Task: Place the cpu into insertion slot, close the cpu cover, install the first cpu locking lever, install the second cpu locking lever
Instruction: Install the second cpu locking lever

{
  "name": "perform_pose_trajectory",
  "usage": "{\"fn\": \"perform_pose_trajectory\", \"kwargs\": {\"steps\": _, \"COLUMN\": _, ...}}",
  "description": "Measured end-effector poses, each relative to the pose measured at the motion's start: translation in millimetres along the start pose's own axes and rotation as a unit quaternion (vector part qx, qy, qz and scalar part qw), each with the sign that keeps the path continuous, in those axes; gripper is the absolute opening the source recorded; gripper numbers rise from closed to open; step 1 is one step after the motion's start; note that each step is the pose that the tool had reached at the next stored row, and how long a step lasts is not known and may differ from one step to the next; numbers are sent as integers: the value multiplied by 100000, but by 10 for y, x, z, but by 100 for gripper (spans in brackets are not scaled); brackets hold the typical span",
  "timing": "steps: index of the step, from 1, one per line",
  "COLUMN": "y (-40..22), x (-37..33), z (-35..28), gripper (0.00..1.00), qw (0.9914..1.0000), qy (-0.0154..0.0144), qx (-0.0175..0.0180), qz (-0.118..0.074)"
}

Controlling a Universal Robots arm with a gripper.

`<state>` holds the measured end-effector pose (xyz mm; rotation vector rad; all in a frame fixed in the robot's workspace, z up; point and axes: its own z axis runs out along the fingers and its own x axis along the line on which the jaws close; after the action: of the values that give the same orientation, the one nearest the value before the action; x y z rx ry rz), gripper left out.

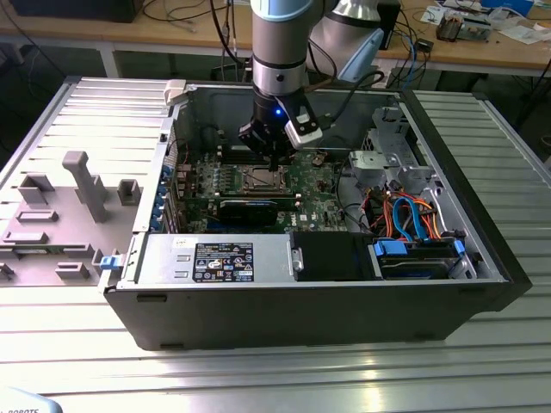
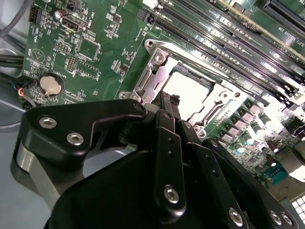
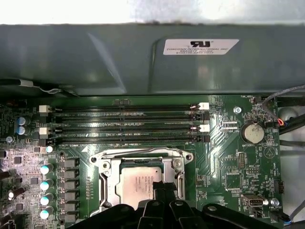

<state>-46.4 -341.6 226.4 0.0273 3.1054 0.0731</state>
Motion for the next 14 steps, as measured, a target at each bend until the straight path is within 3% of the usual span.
{"fn": "perform_pose_trajectory", "kwargs": {"steps": 14, "y": -9, "x": 0, "z": 0, "gripper": 11, "qw": 100000, "qy": -3, "qx": -5, "qz": -6}}
